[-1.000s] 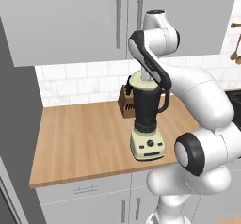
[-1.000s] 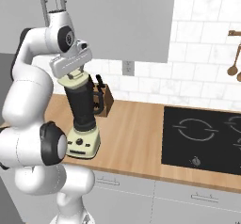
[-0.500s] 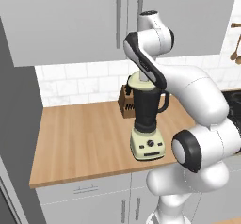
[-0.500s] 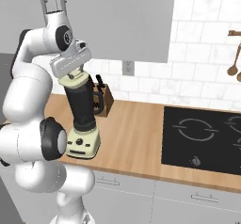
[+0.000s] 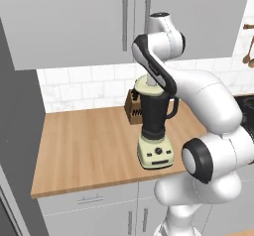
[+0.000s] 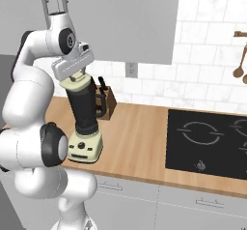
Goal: Close the lid blender by securely placing the lid on top.
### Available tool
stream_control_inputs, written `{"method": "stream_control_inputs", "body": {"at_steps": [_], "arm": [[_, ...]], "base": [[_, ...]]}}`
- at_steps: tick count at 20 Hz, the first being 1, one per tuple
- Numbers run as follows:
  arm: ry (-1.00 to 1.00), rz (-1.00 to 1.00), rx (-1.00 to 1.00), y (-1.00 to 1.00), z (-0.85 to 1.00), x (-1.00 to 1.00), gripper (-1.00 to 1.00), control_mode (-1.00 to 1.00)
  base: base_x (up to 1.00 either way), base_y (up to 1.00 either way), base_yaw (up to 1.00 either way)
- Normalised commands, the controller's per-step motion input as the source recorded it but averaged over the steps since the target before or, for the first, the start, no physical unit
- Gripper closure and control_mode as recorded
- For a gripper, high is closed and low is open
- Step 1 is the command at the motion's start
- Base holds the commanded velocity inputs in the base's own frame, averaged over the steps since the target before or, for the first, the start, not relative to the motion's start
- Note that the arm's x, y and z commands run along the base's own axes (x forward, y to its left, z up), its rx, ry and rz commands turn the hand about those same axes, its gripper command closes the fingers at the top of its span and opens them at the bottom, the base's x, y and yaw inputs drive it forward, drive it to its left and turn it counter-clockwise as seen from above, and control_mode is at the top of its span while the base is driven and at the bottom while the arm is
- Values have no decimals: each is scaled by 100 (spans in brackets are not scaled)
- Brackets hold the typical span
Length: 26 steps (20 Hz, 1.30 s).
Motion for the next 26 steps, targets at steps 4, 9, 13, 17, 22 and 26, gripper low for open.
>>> {"method": "stream_control_inputs", "body": {"at_steps": [4,9,13,17,22,26], "arm": [[0,0,0,-39,-4,11,100,-100],[-1,0,0,-12,0,-14,100,-100],[0,-4,0,-3,0,2,100,-100],[-3,-3,3,-10,0,3,100,-100],[-2,-4,5,-1,0,15,100,-100],[0,-3,0,-7,-7,19,100,-100]], "base": [[0,0,0],[0,0,0],[0,0,0],[0,0,0],[0,0,0],[0,0,0]]}}
